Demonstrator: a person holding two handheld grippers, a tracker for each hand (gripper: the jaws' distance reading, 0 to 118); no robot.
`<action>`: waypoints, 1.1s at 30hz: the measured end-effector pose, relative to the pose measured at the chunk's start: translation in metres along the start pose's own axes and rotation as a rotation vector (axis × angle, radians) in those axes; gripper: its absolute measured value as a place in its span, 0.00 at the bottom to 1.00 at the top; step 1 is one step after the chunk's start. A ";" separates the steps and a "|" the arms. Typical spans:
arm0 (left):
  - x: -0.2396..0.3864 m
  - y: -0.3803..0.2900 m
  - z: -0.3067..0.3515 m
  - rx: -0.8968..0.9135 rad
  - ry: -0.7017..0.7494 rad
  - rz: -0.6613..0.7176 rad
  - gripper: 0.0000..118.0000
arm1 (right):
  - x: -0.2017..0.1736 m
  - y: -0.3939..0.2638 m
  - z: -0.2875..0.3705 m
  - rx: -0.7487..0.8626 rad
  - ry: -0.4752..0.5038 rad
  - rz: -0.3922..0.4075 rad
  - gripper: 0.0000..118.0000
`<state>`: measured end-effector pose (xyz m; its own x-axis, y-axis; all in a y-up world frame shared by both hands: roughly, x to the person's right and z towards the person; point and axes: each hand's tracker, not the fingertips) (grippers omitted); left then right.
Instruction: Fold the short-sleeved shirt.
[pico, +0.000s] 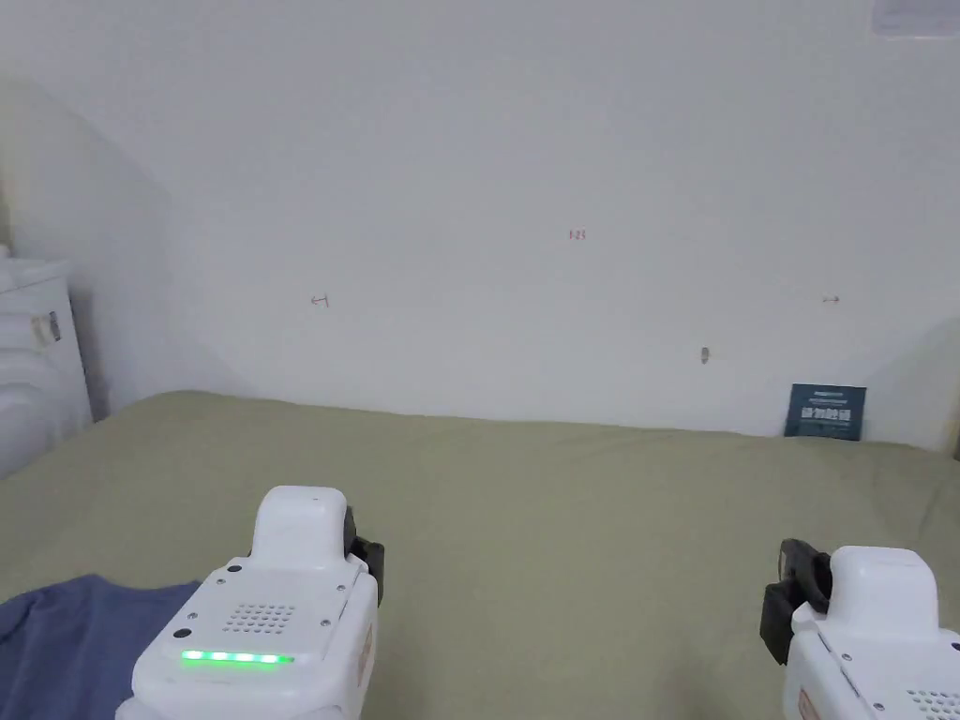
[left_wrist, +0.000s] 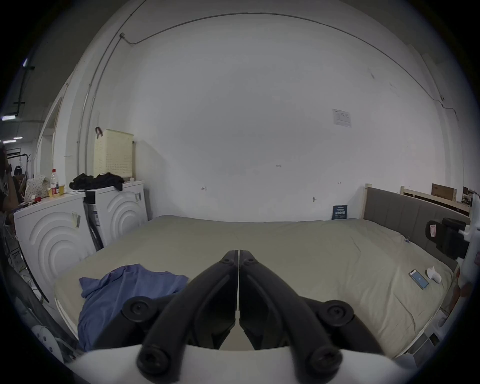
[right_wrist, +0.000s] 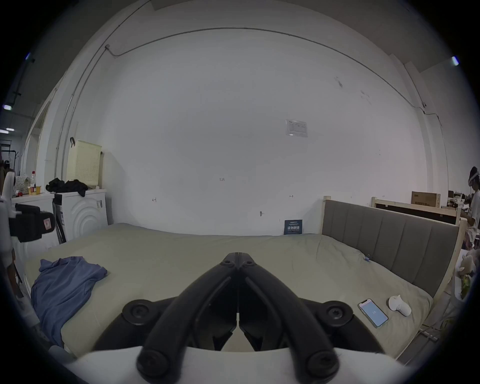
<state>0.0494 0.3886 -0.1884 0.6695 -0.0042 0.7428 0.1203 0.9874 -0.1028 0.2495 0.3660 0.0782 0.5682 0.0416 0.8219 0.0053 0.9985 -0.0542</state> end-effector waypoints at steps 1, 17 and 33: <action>-0.010 0.001 0.003 -0.002 0.011 0.003 0.00 | -0.006 -0.001 -0.003 -0.007 0.028 0.000 0.01; -0.212 -0.017 0.111 -0.105 0.566 0.025 0.00 | -0.218 -0.006 -0.030 -0.071 0.565 -0.047 0.02; -0.233 -0.048 0.029 -0.214 0.492 0.094 0.00 | -0.227 -0.025 -0.060 -0.140 0.570 -0.010 0.02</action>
<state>-0.1335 0.3465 -0.3373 0.9423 -0.0417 0.3322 0.1556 0.9331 -0.3241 0.1700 0.3291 -0.1408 0.9202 -0.0322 0.3902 0.0999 0.9829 -0.1545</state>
